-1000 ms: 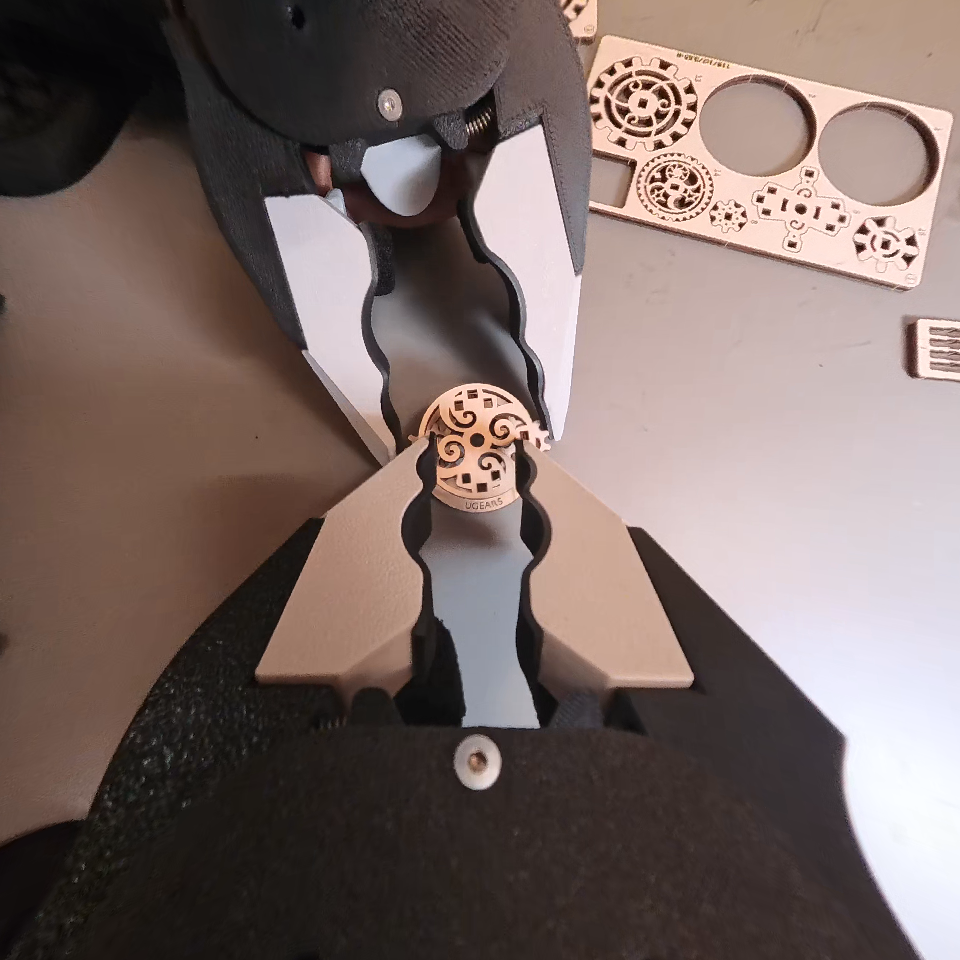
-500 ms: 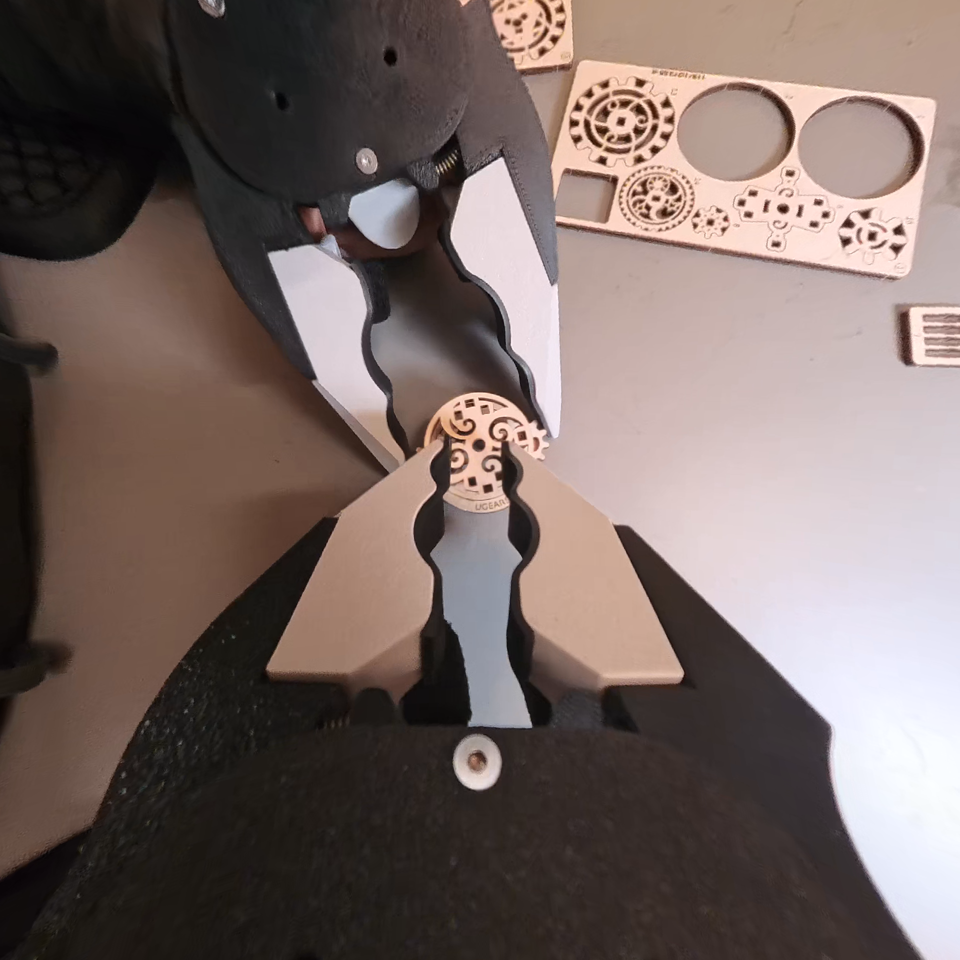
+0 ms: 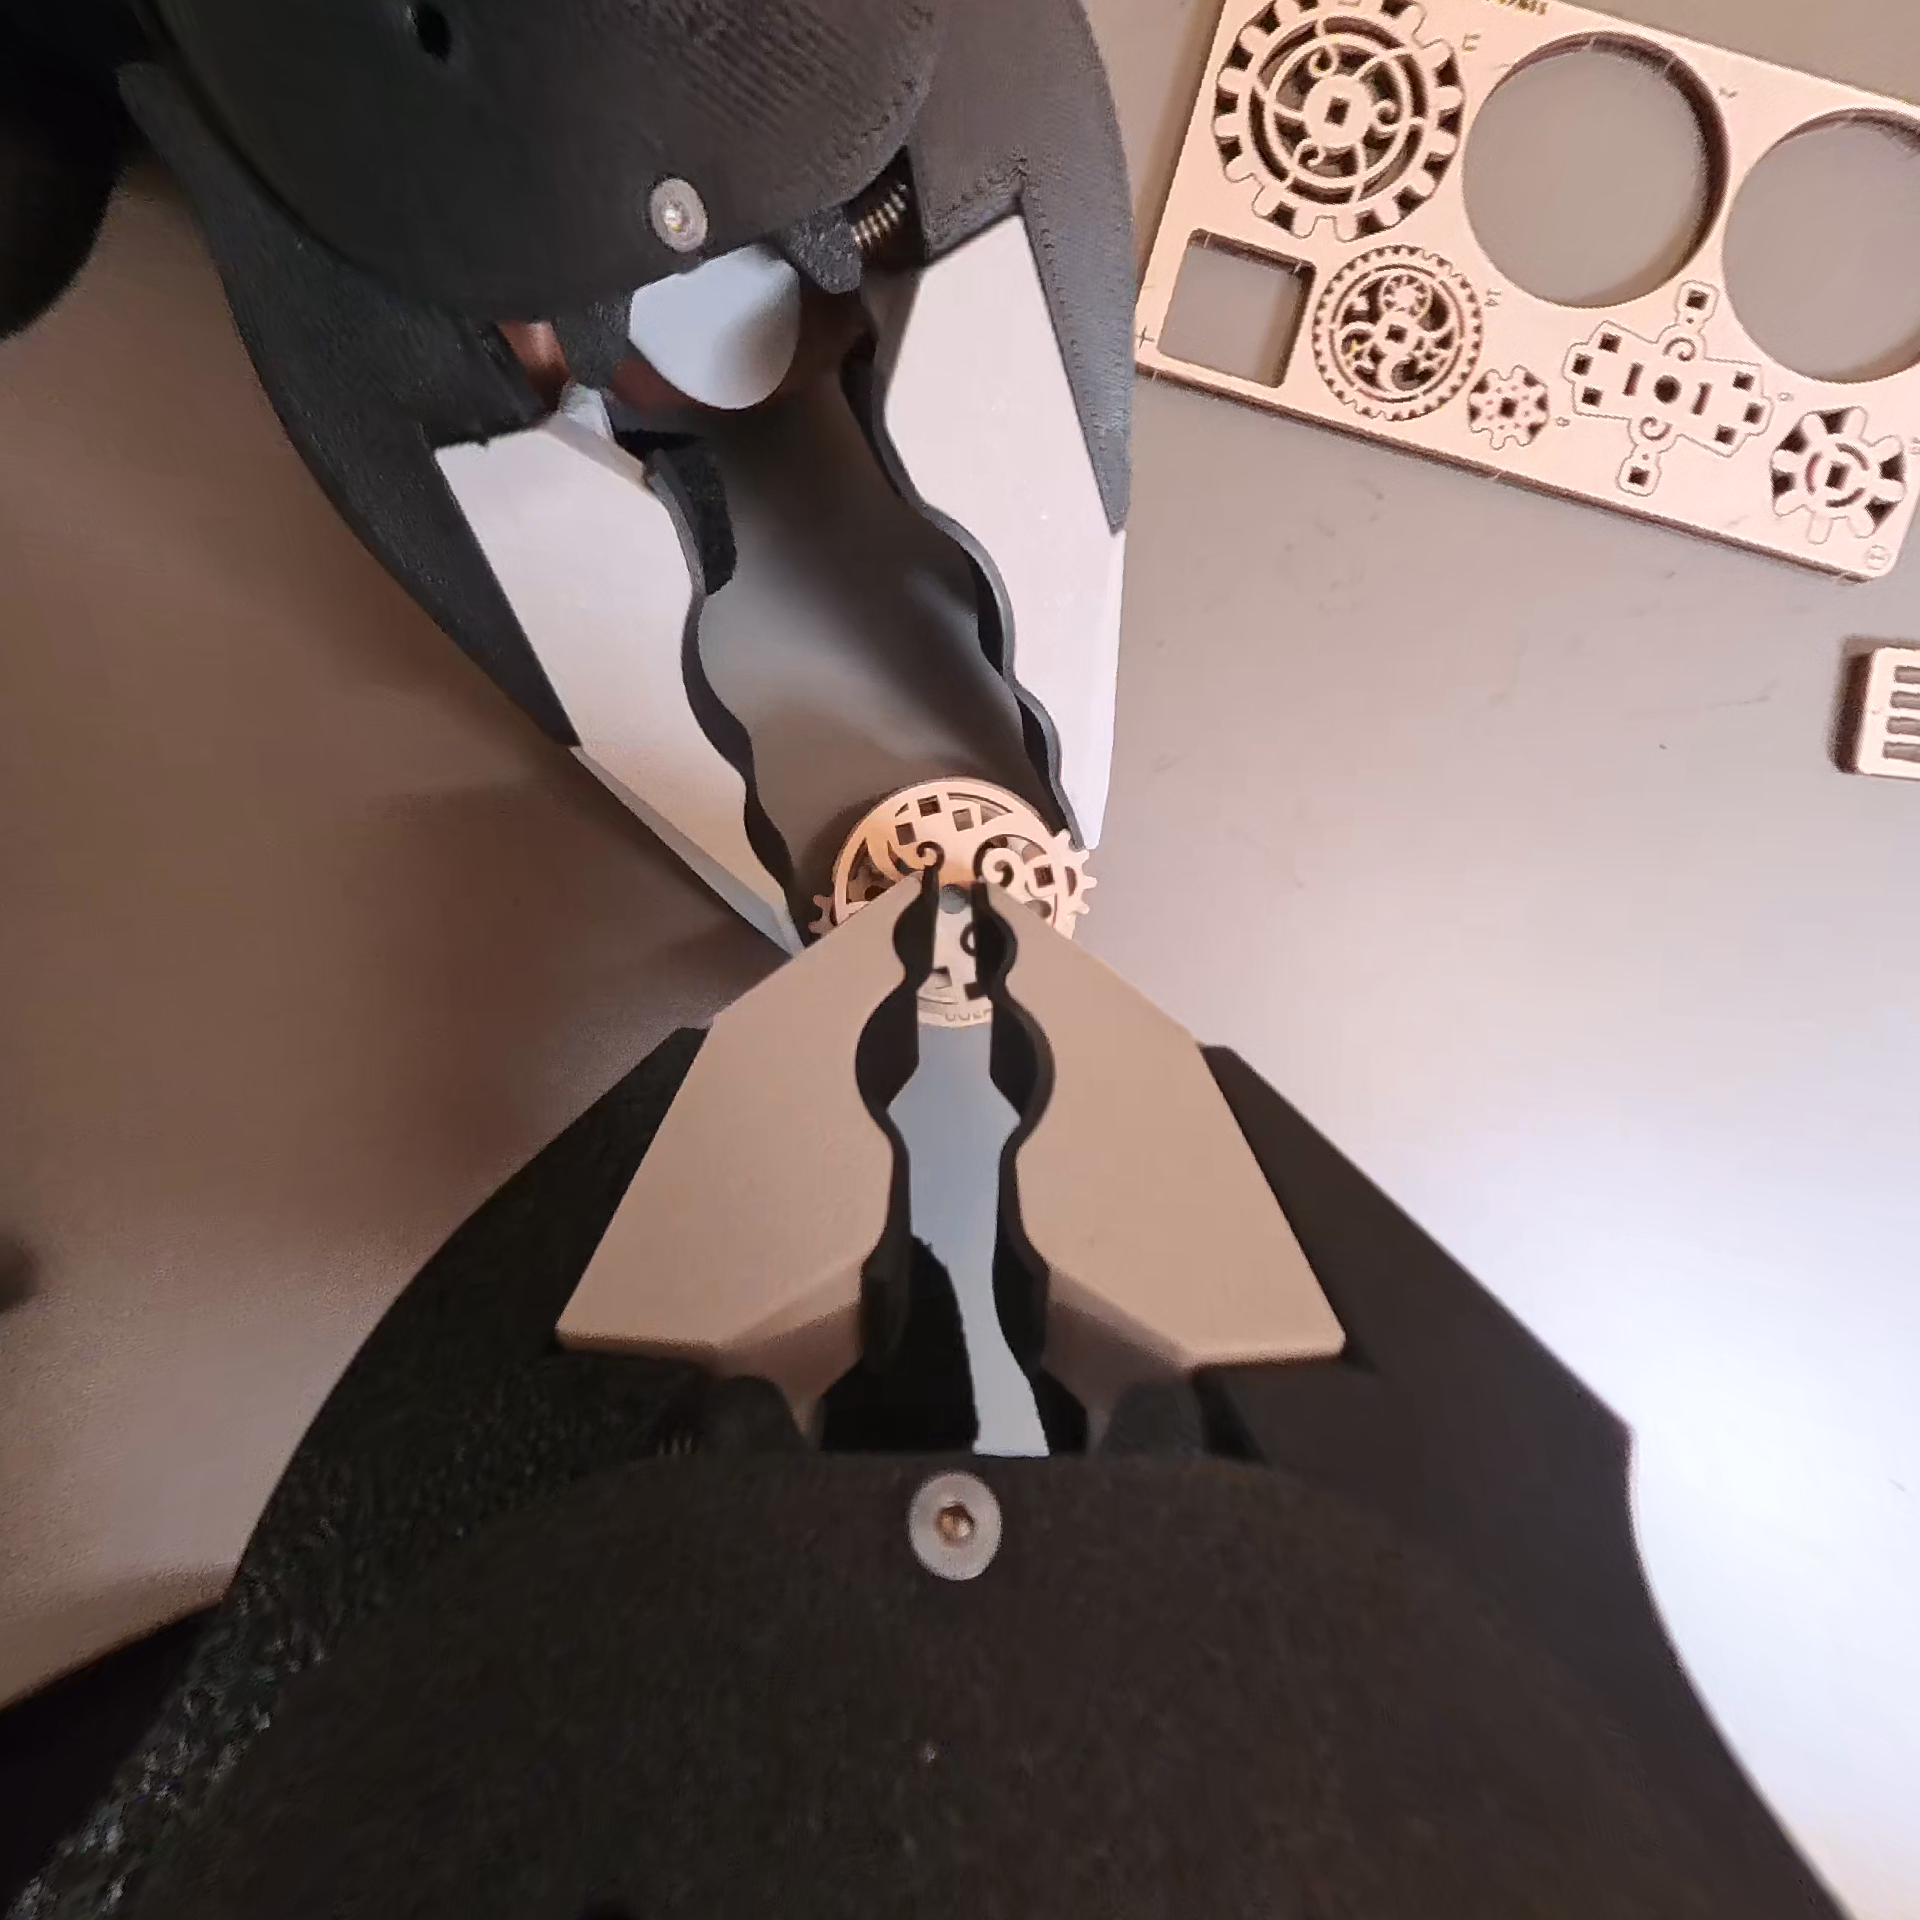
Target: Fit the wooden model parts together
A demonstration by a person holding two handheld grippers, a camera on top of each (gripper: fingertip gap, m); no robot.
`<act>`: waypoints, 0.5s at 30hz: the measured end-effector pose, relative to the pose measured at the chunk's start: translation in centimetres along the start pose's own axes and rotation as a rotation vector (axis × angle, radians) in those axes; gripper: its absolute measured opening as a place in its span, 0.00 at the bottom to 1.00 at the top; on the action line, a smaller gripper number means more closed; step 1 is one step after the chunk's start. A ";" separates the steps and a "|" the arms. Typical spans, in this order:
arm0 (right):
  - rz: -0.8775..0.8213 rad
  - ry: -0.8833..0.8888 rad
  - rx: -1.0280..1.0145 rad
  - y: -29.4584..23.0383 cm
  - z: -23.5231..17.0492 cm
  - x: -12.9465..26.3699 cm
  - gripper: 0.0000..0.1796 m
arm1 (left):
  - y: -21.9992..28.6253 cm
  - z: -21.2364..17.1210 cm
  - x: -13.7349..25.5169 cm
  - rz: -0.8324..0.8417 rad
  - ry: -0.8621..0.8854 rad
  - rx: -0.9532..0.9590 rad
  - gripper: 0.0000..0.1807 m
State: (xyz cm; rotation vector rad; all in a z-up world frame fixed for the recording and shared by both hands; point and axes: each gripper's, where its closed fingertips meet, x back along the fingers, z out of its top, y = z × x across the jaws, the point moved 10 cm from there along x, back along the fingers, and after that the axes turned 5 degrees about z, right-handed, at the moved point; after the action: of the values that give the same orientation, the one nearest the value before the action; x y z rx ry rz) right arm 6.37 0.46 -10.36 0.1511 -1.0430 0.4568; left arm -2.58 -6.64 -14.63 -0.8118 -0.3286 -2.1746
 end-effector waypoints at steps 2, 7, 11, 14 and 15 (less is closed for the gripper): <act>-0.010 -0.044 0.016 -0.1 0.4 0.0 0.02 | 0.0 0.0 0.0 0.000 0.000 0.000 0.33; 0.018 -0.087 0.024 0.1 0.8 -0.1 0.02 | 0.0 0.0 0.0 0.001 0.000 0.002 0.32; 0.035 -0.104 0.086 0.2 0.9 -0.1 0.02 | -0.1 -0.1 0.0 -0.013 0.003 0.017 0.32; 0.056 -0.124 0.110 0.4 1.1 -0.2 0.02 | -0.1 -0.1 0.0 -0.014 0.004 0.019 0.32; 0.060 -0.137 0.119 0.4 1.2 -0.2 0.02 | -0.1 -0.1 0.0 -0.015 0.004 0.020 0.32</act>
State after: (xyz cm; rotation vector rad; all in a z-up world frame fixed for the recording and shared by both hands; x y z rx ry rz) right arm 5.17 0.39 -9.97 0.2610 -1.1574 0.5693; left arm -2.71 -6.60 -14.65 -0.7967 -0.3550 -2.1833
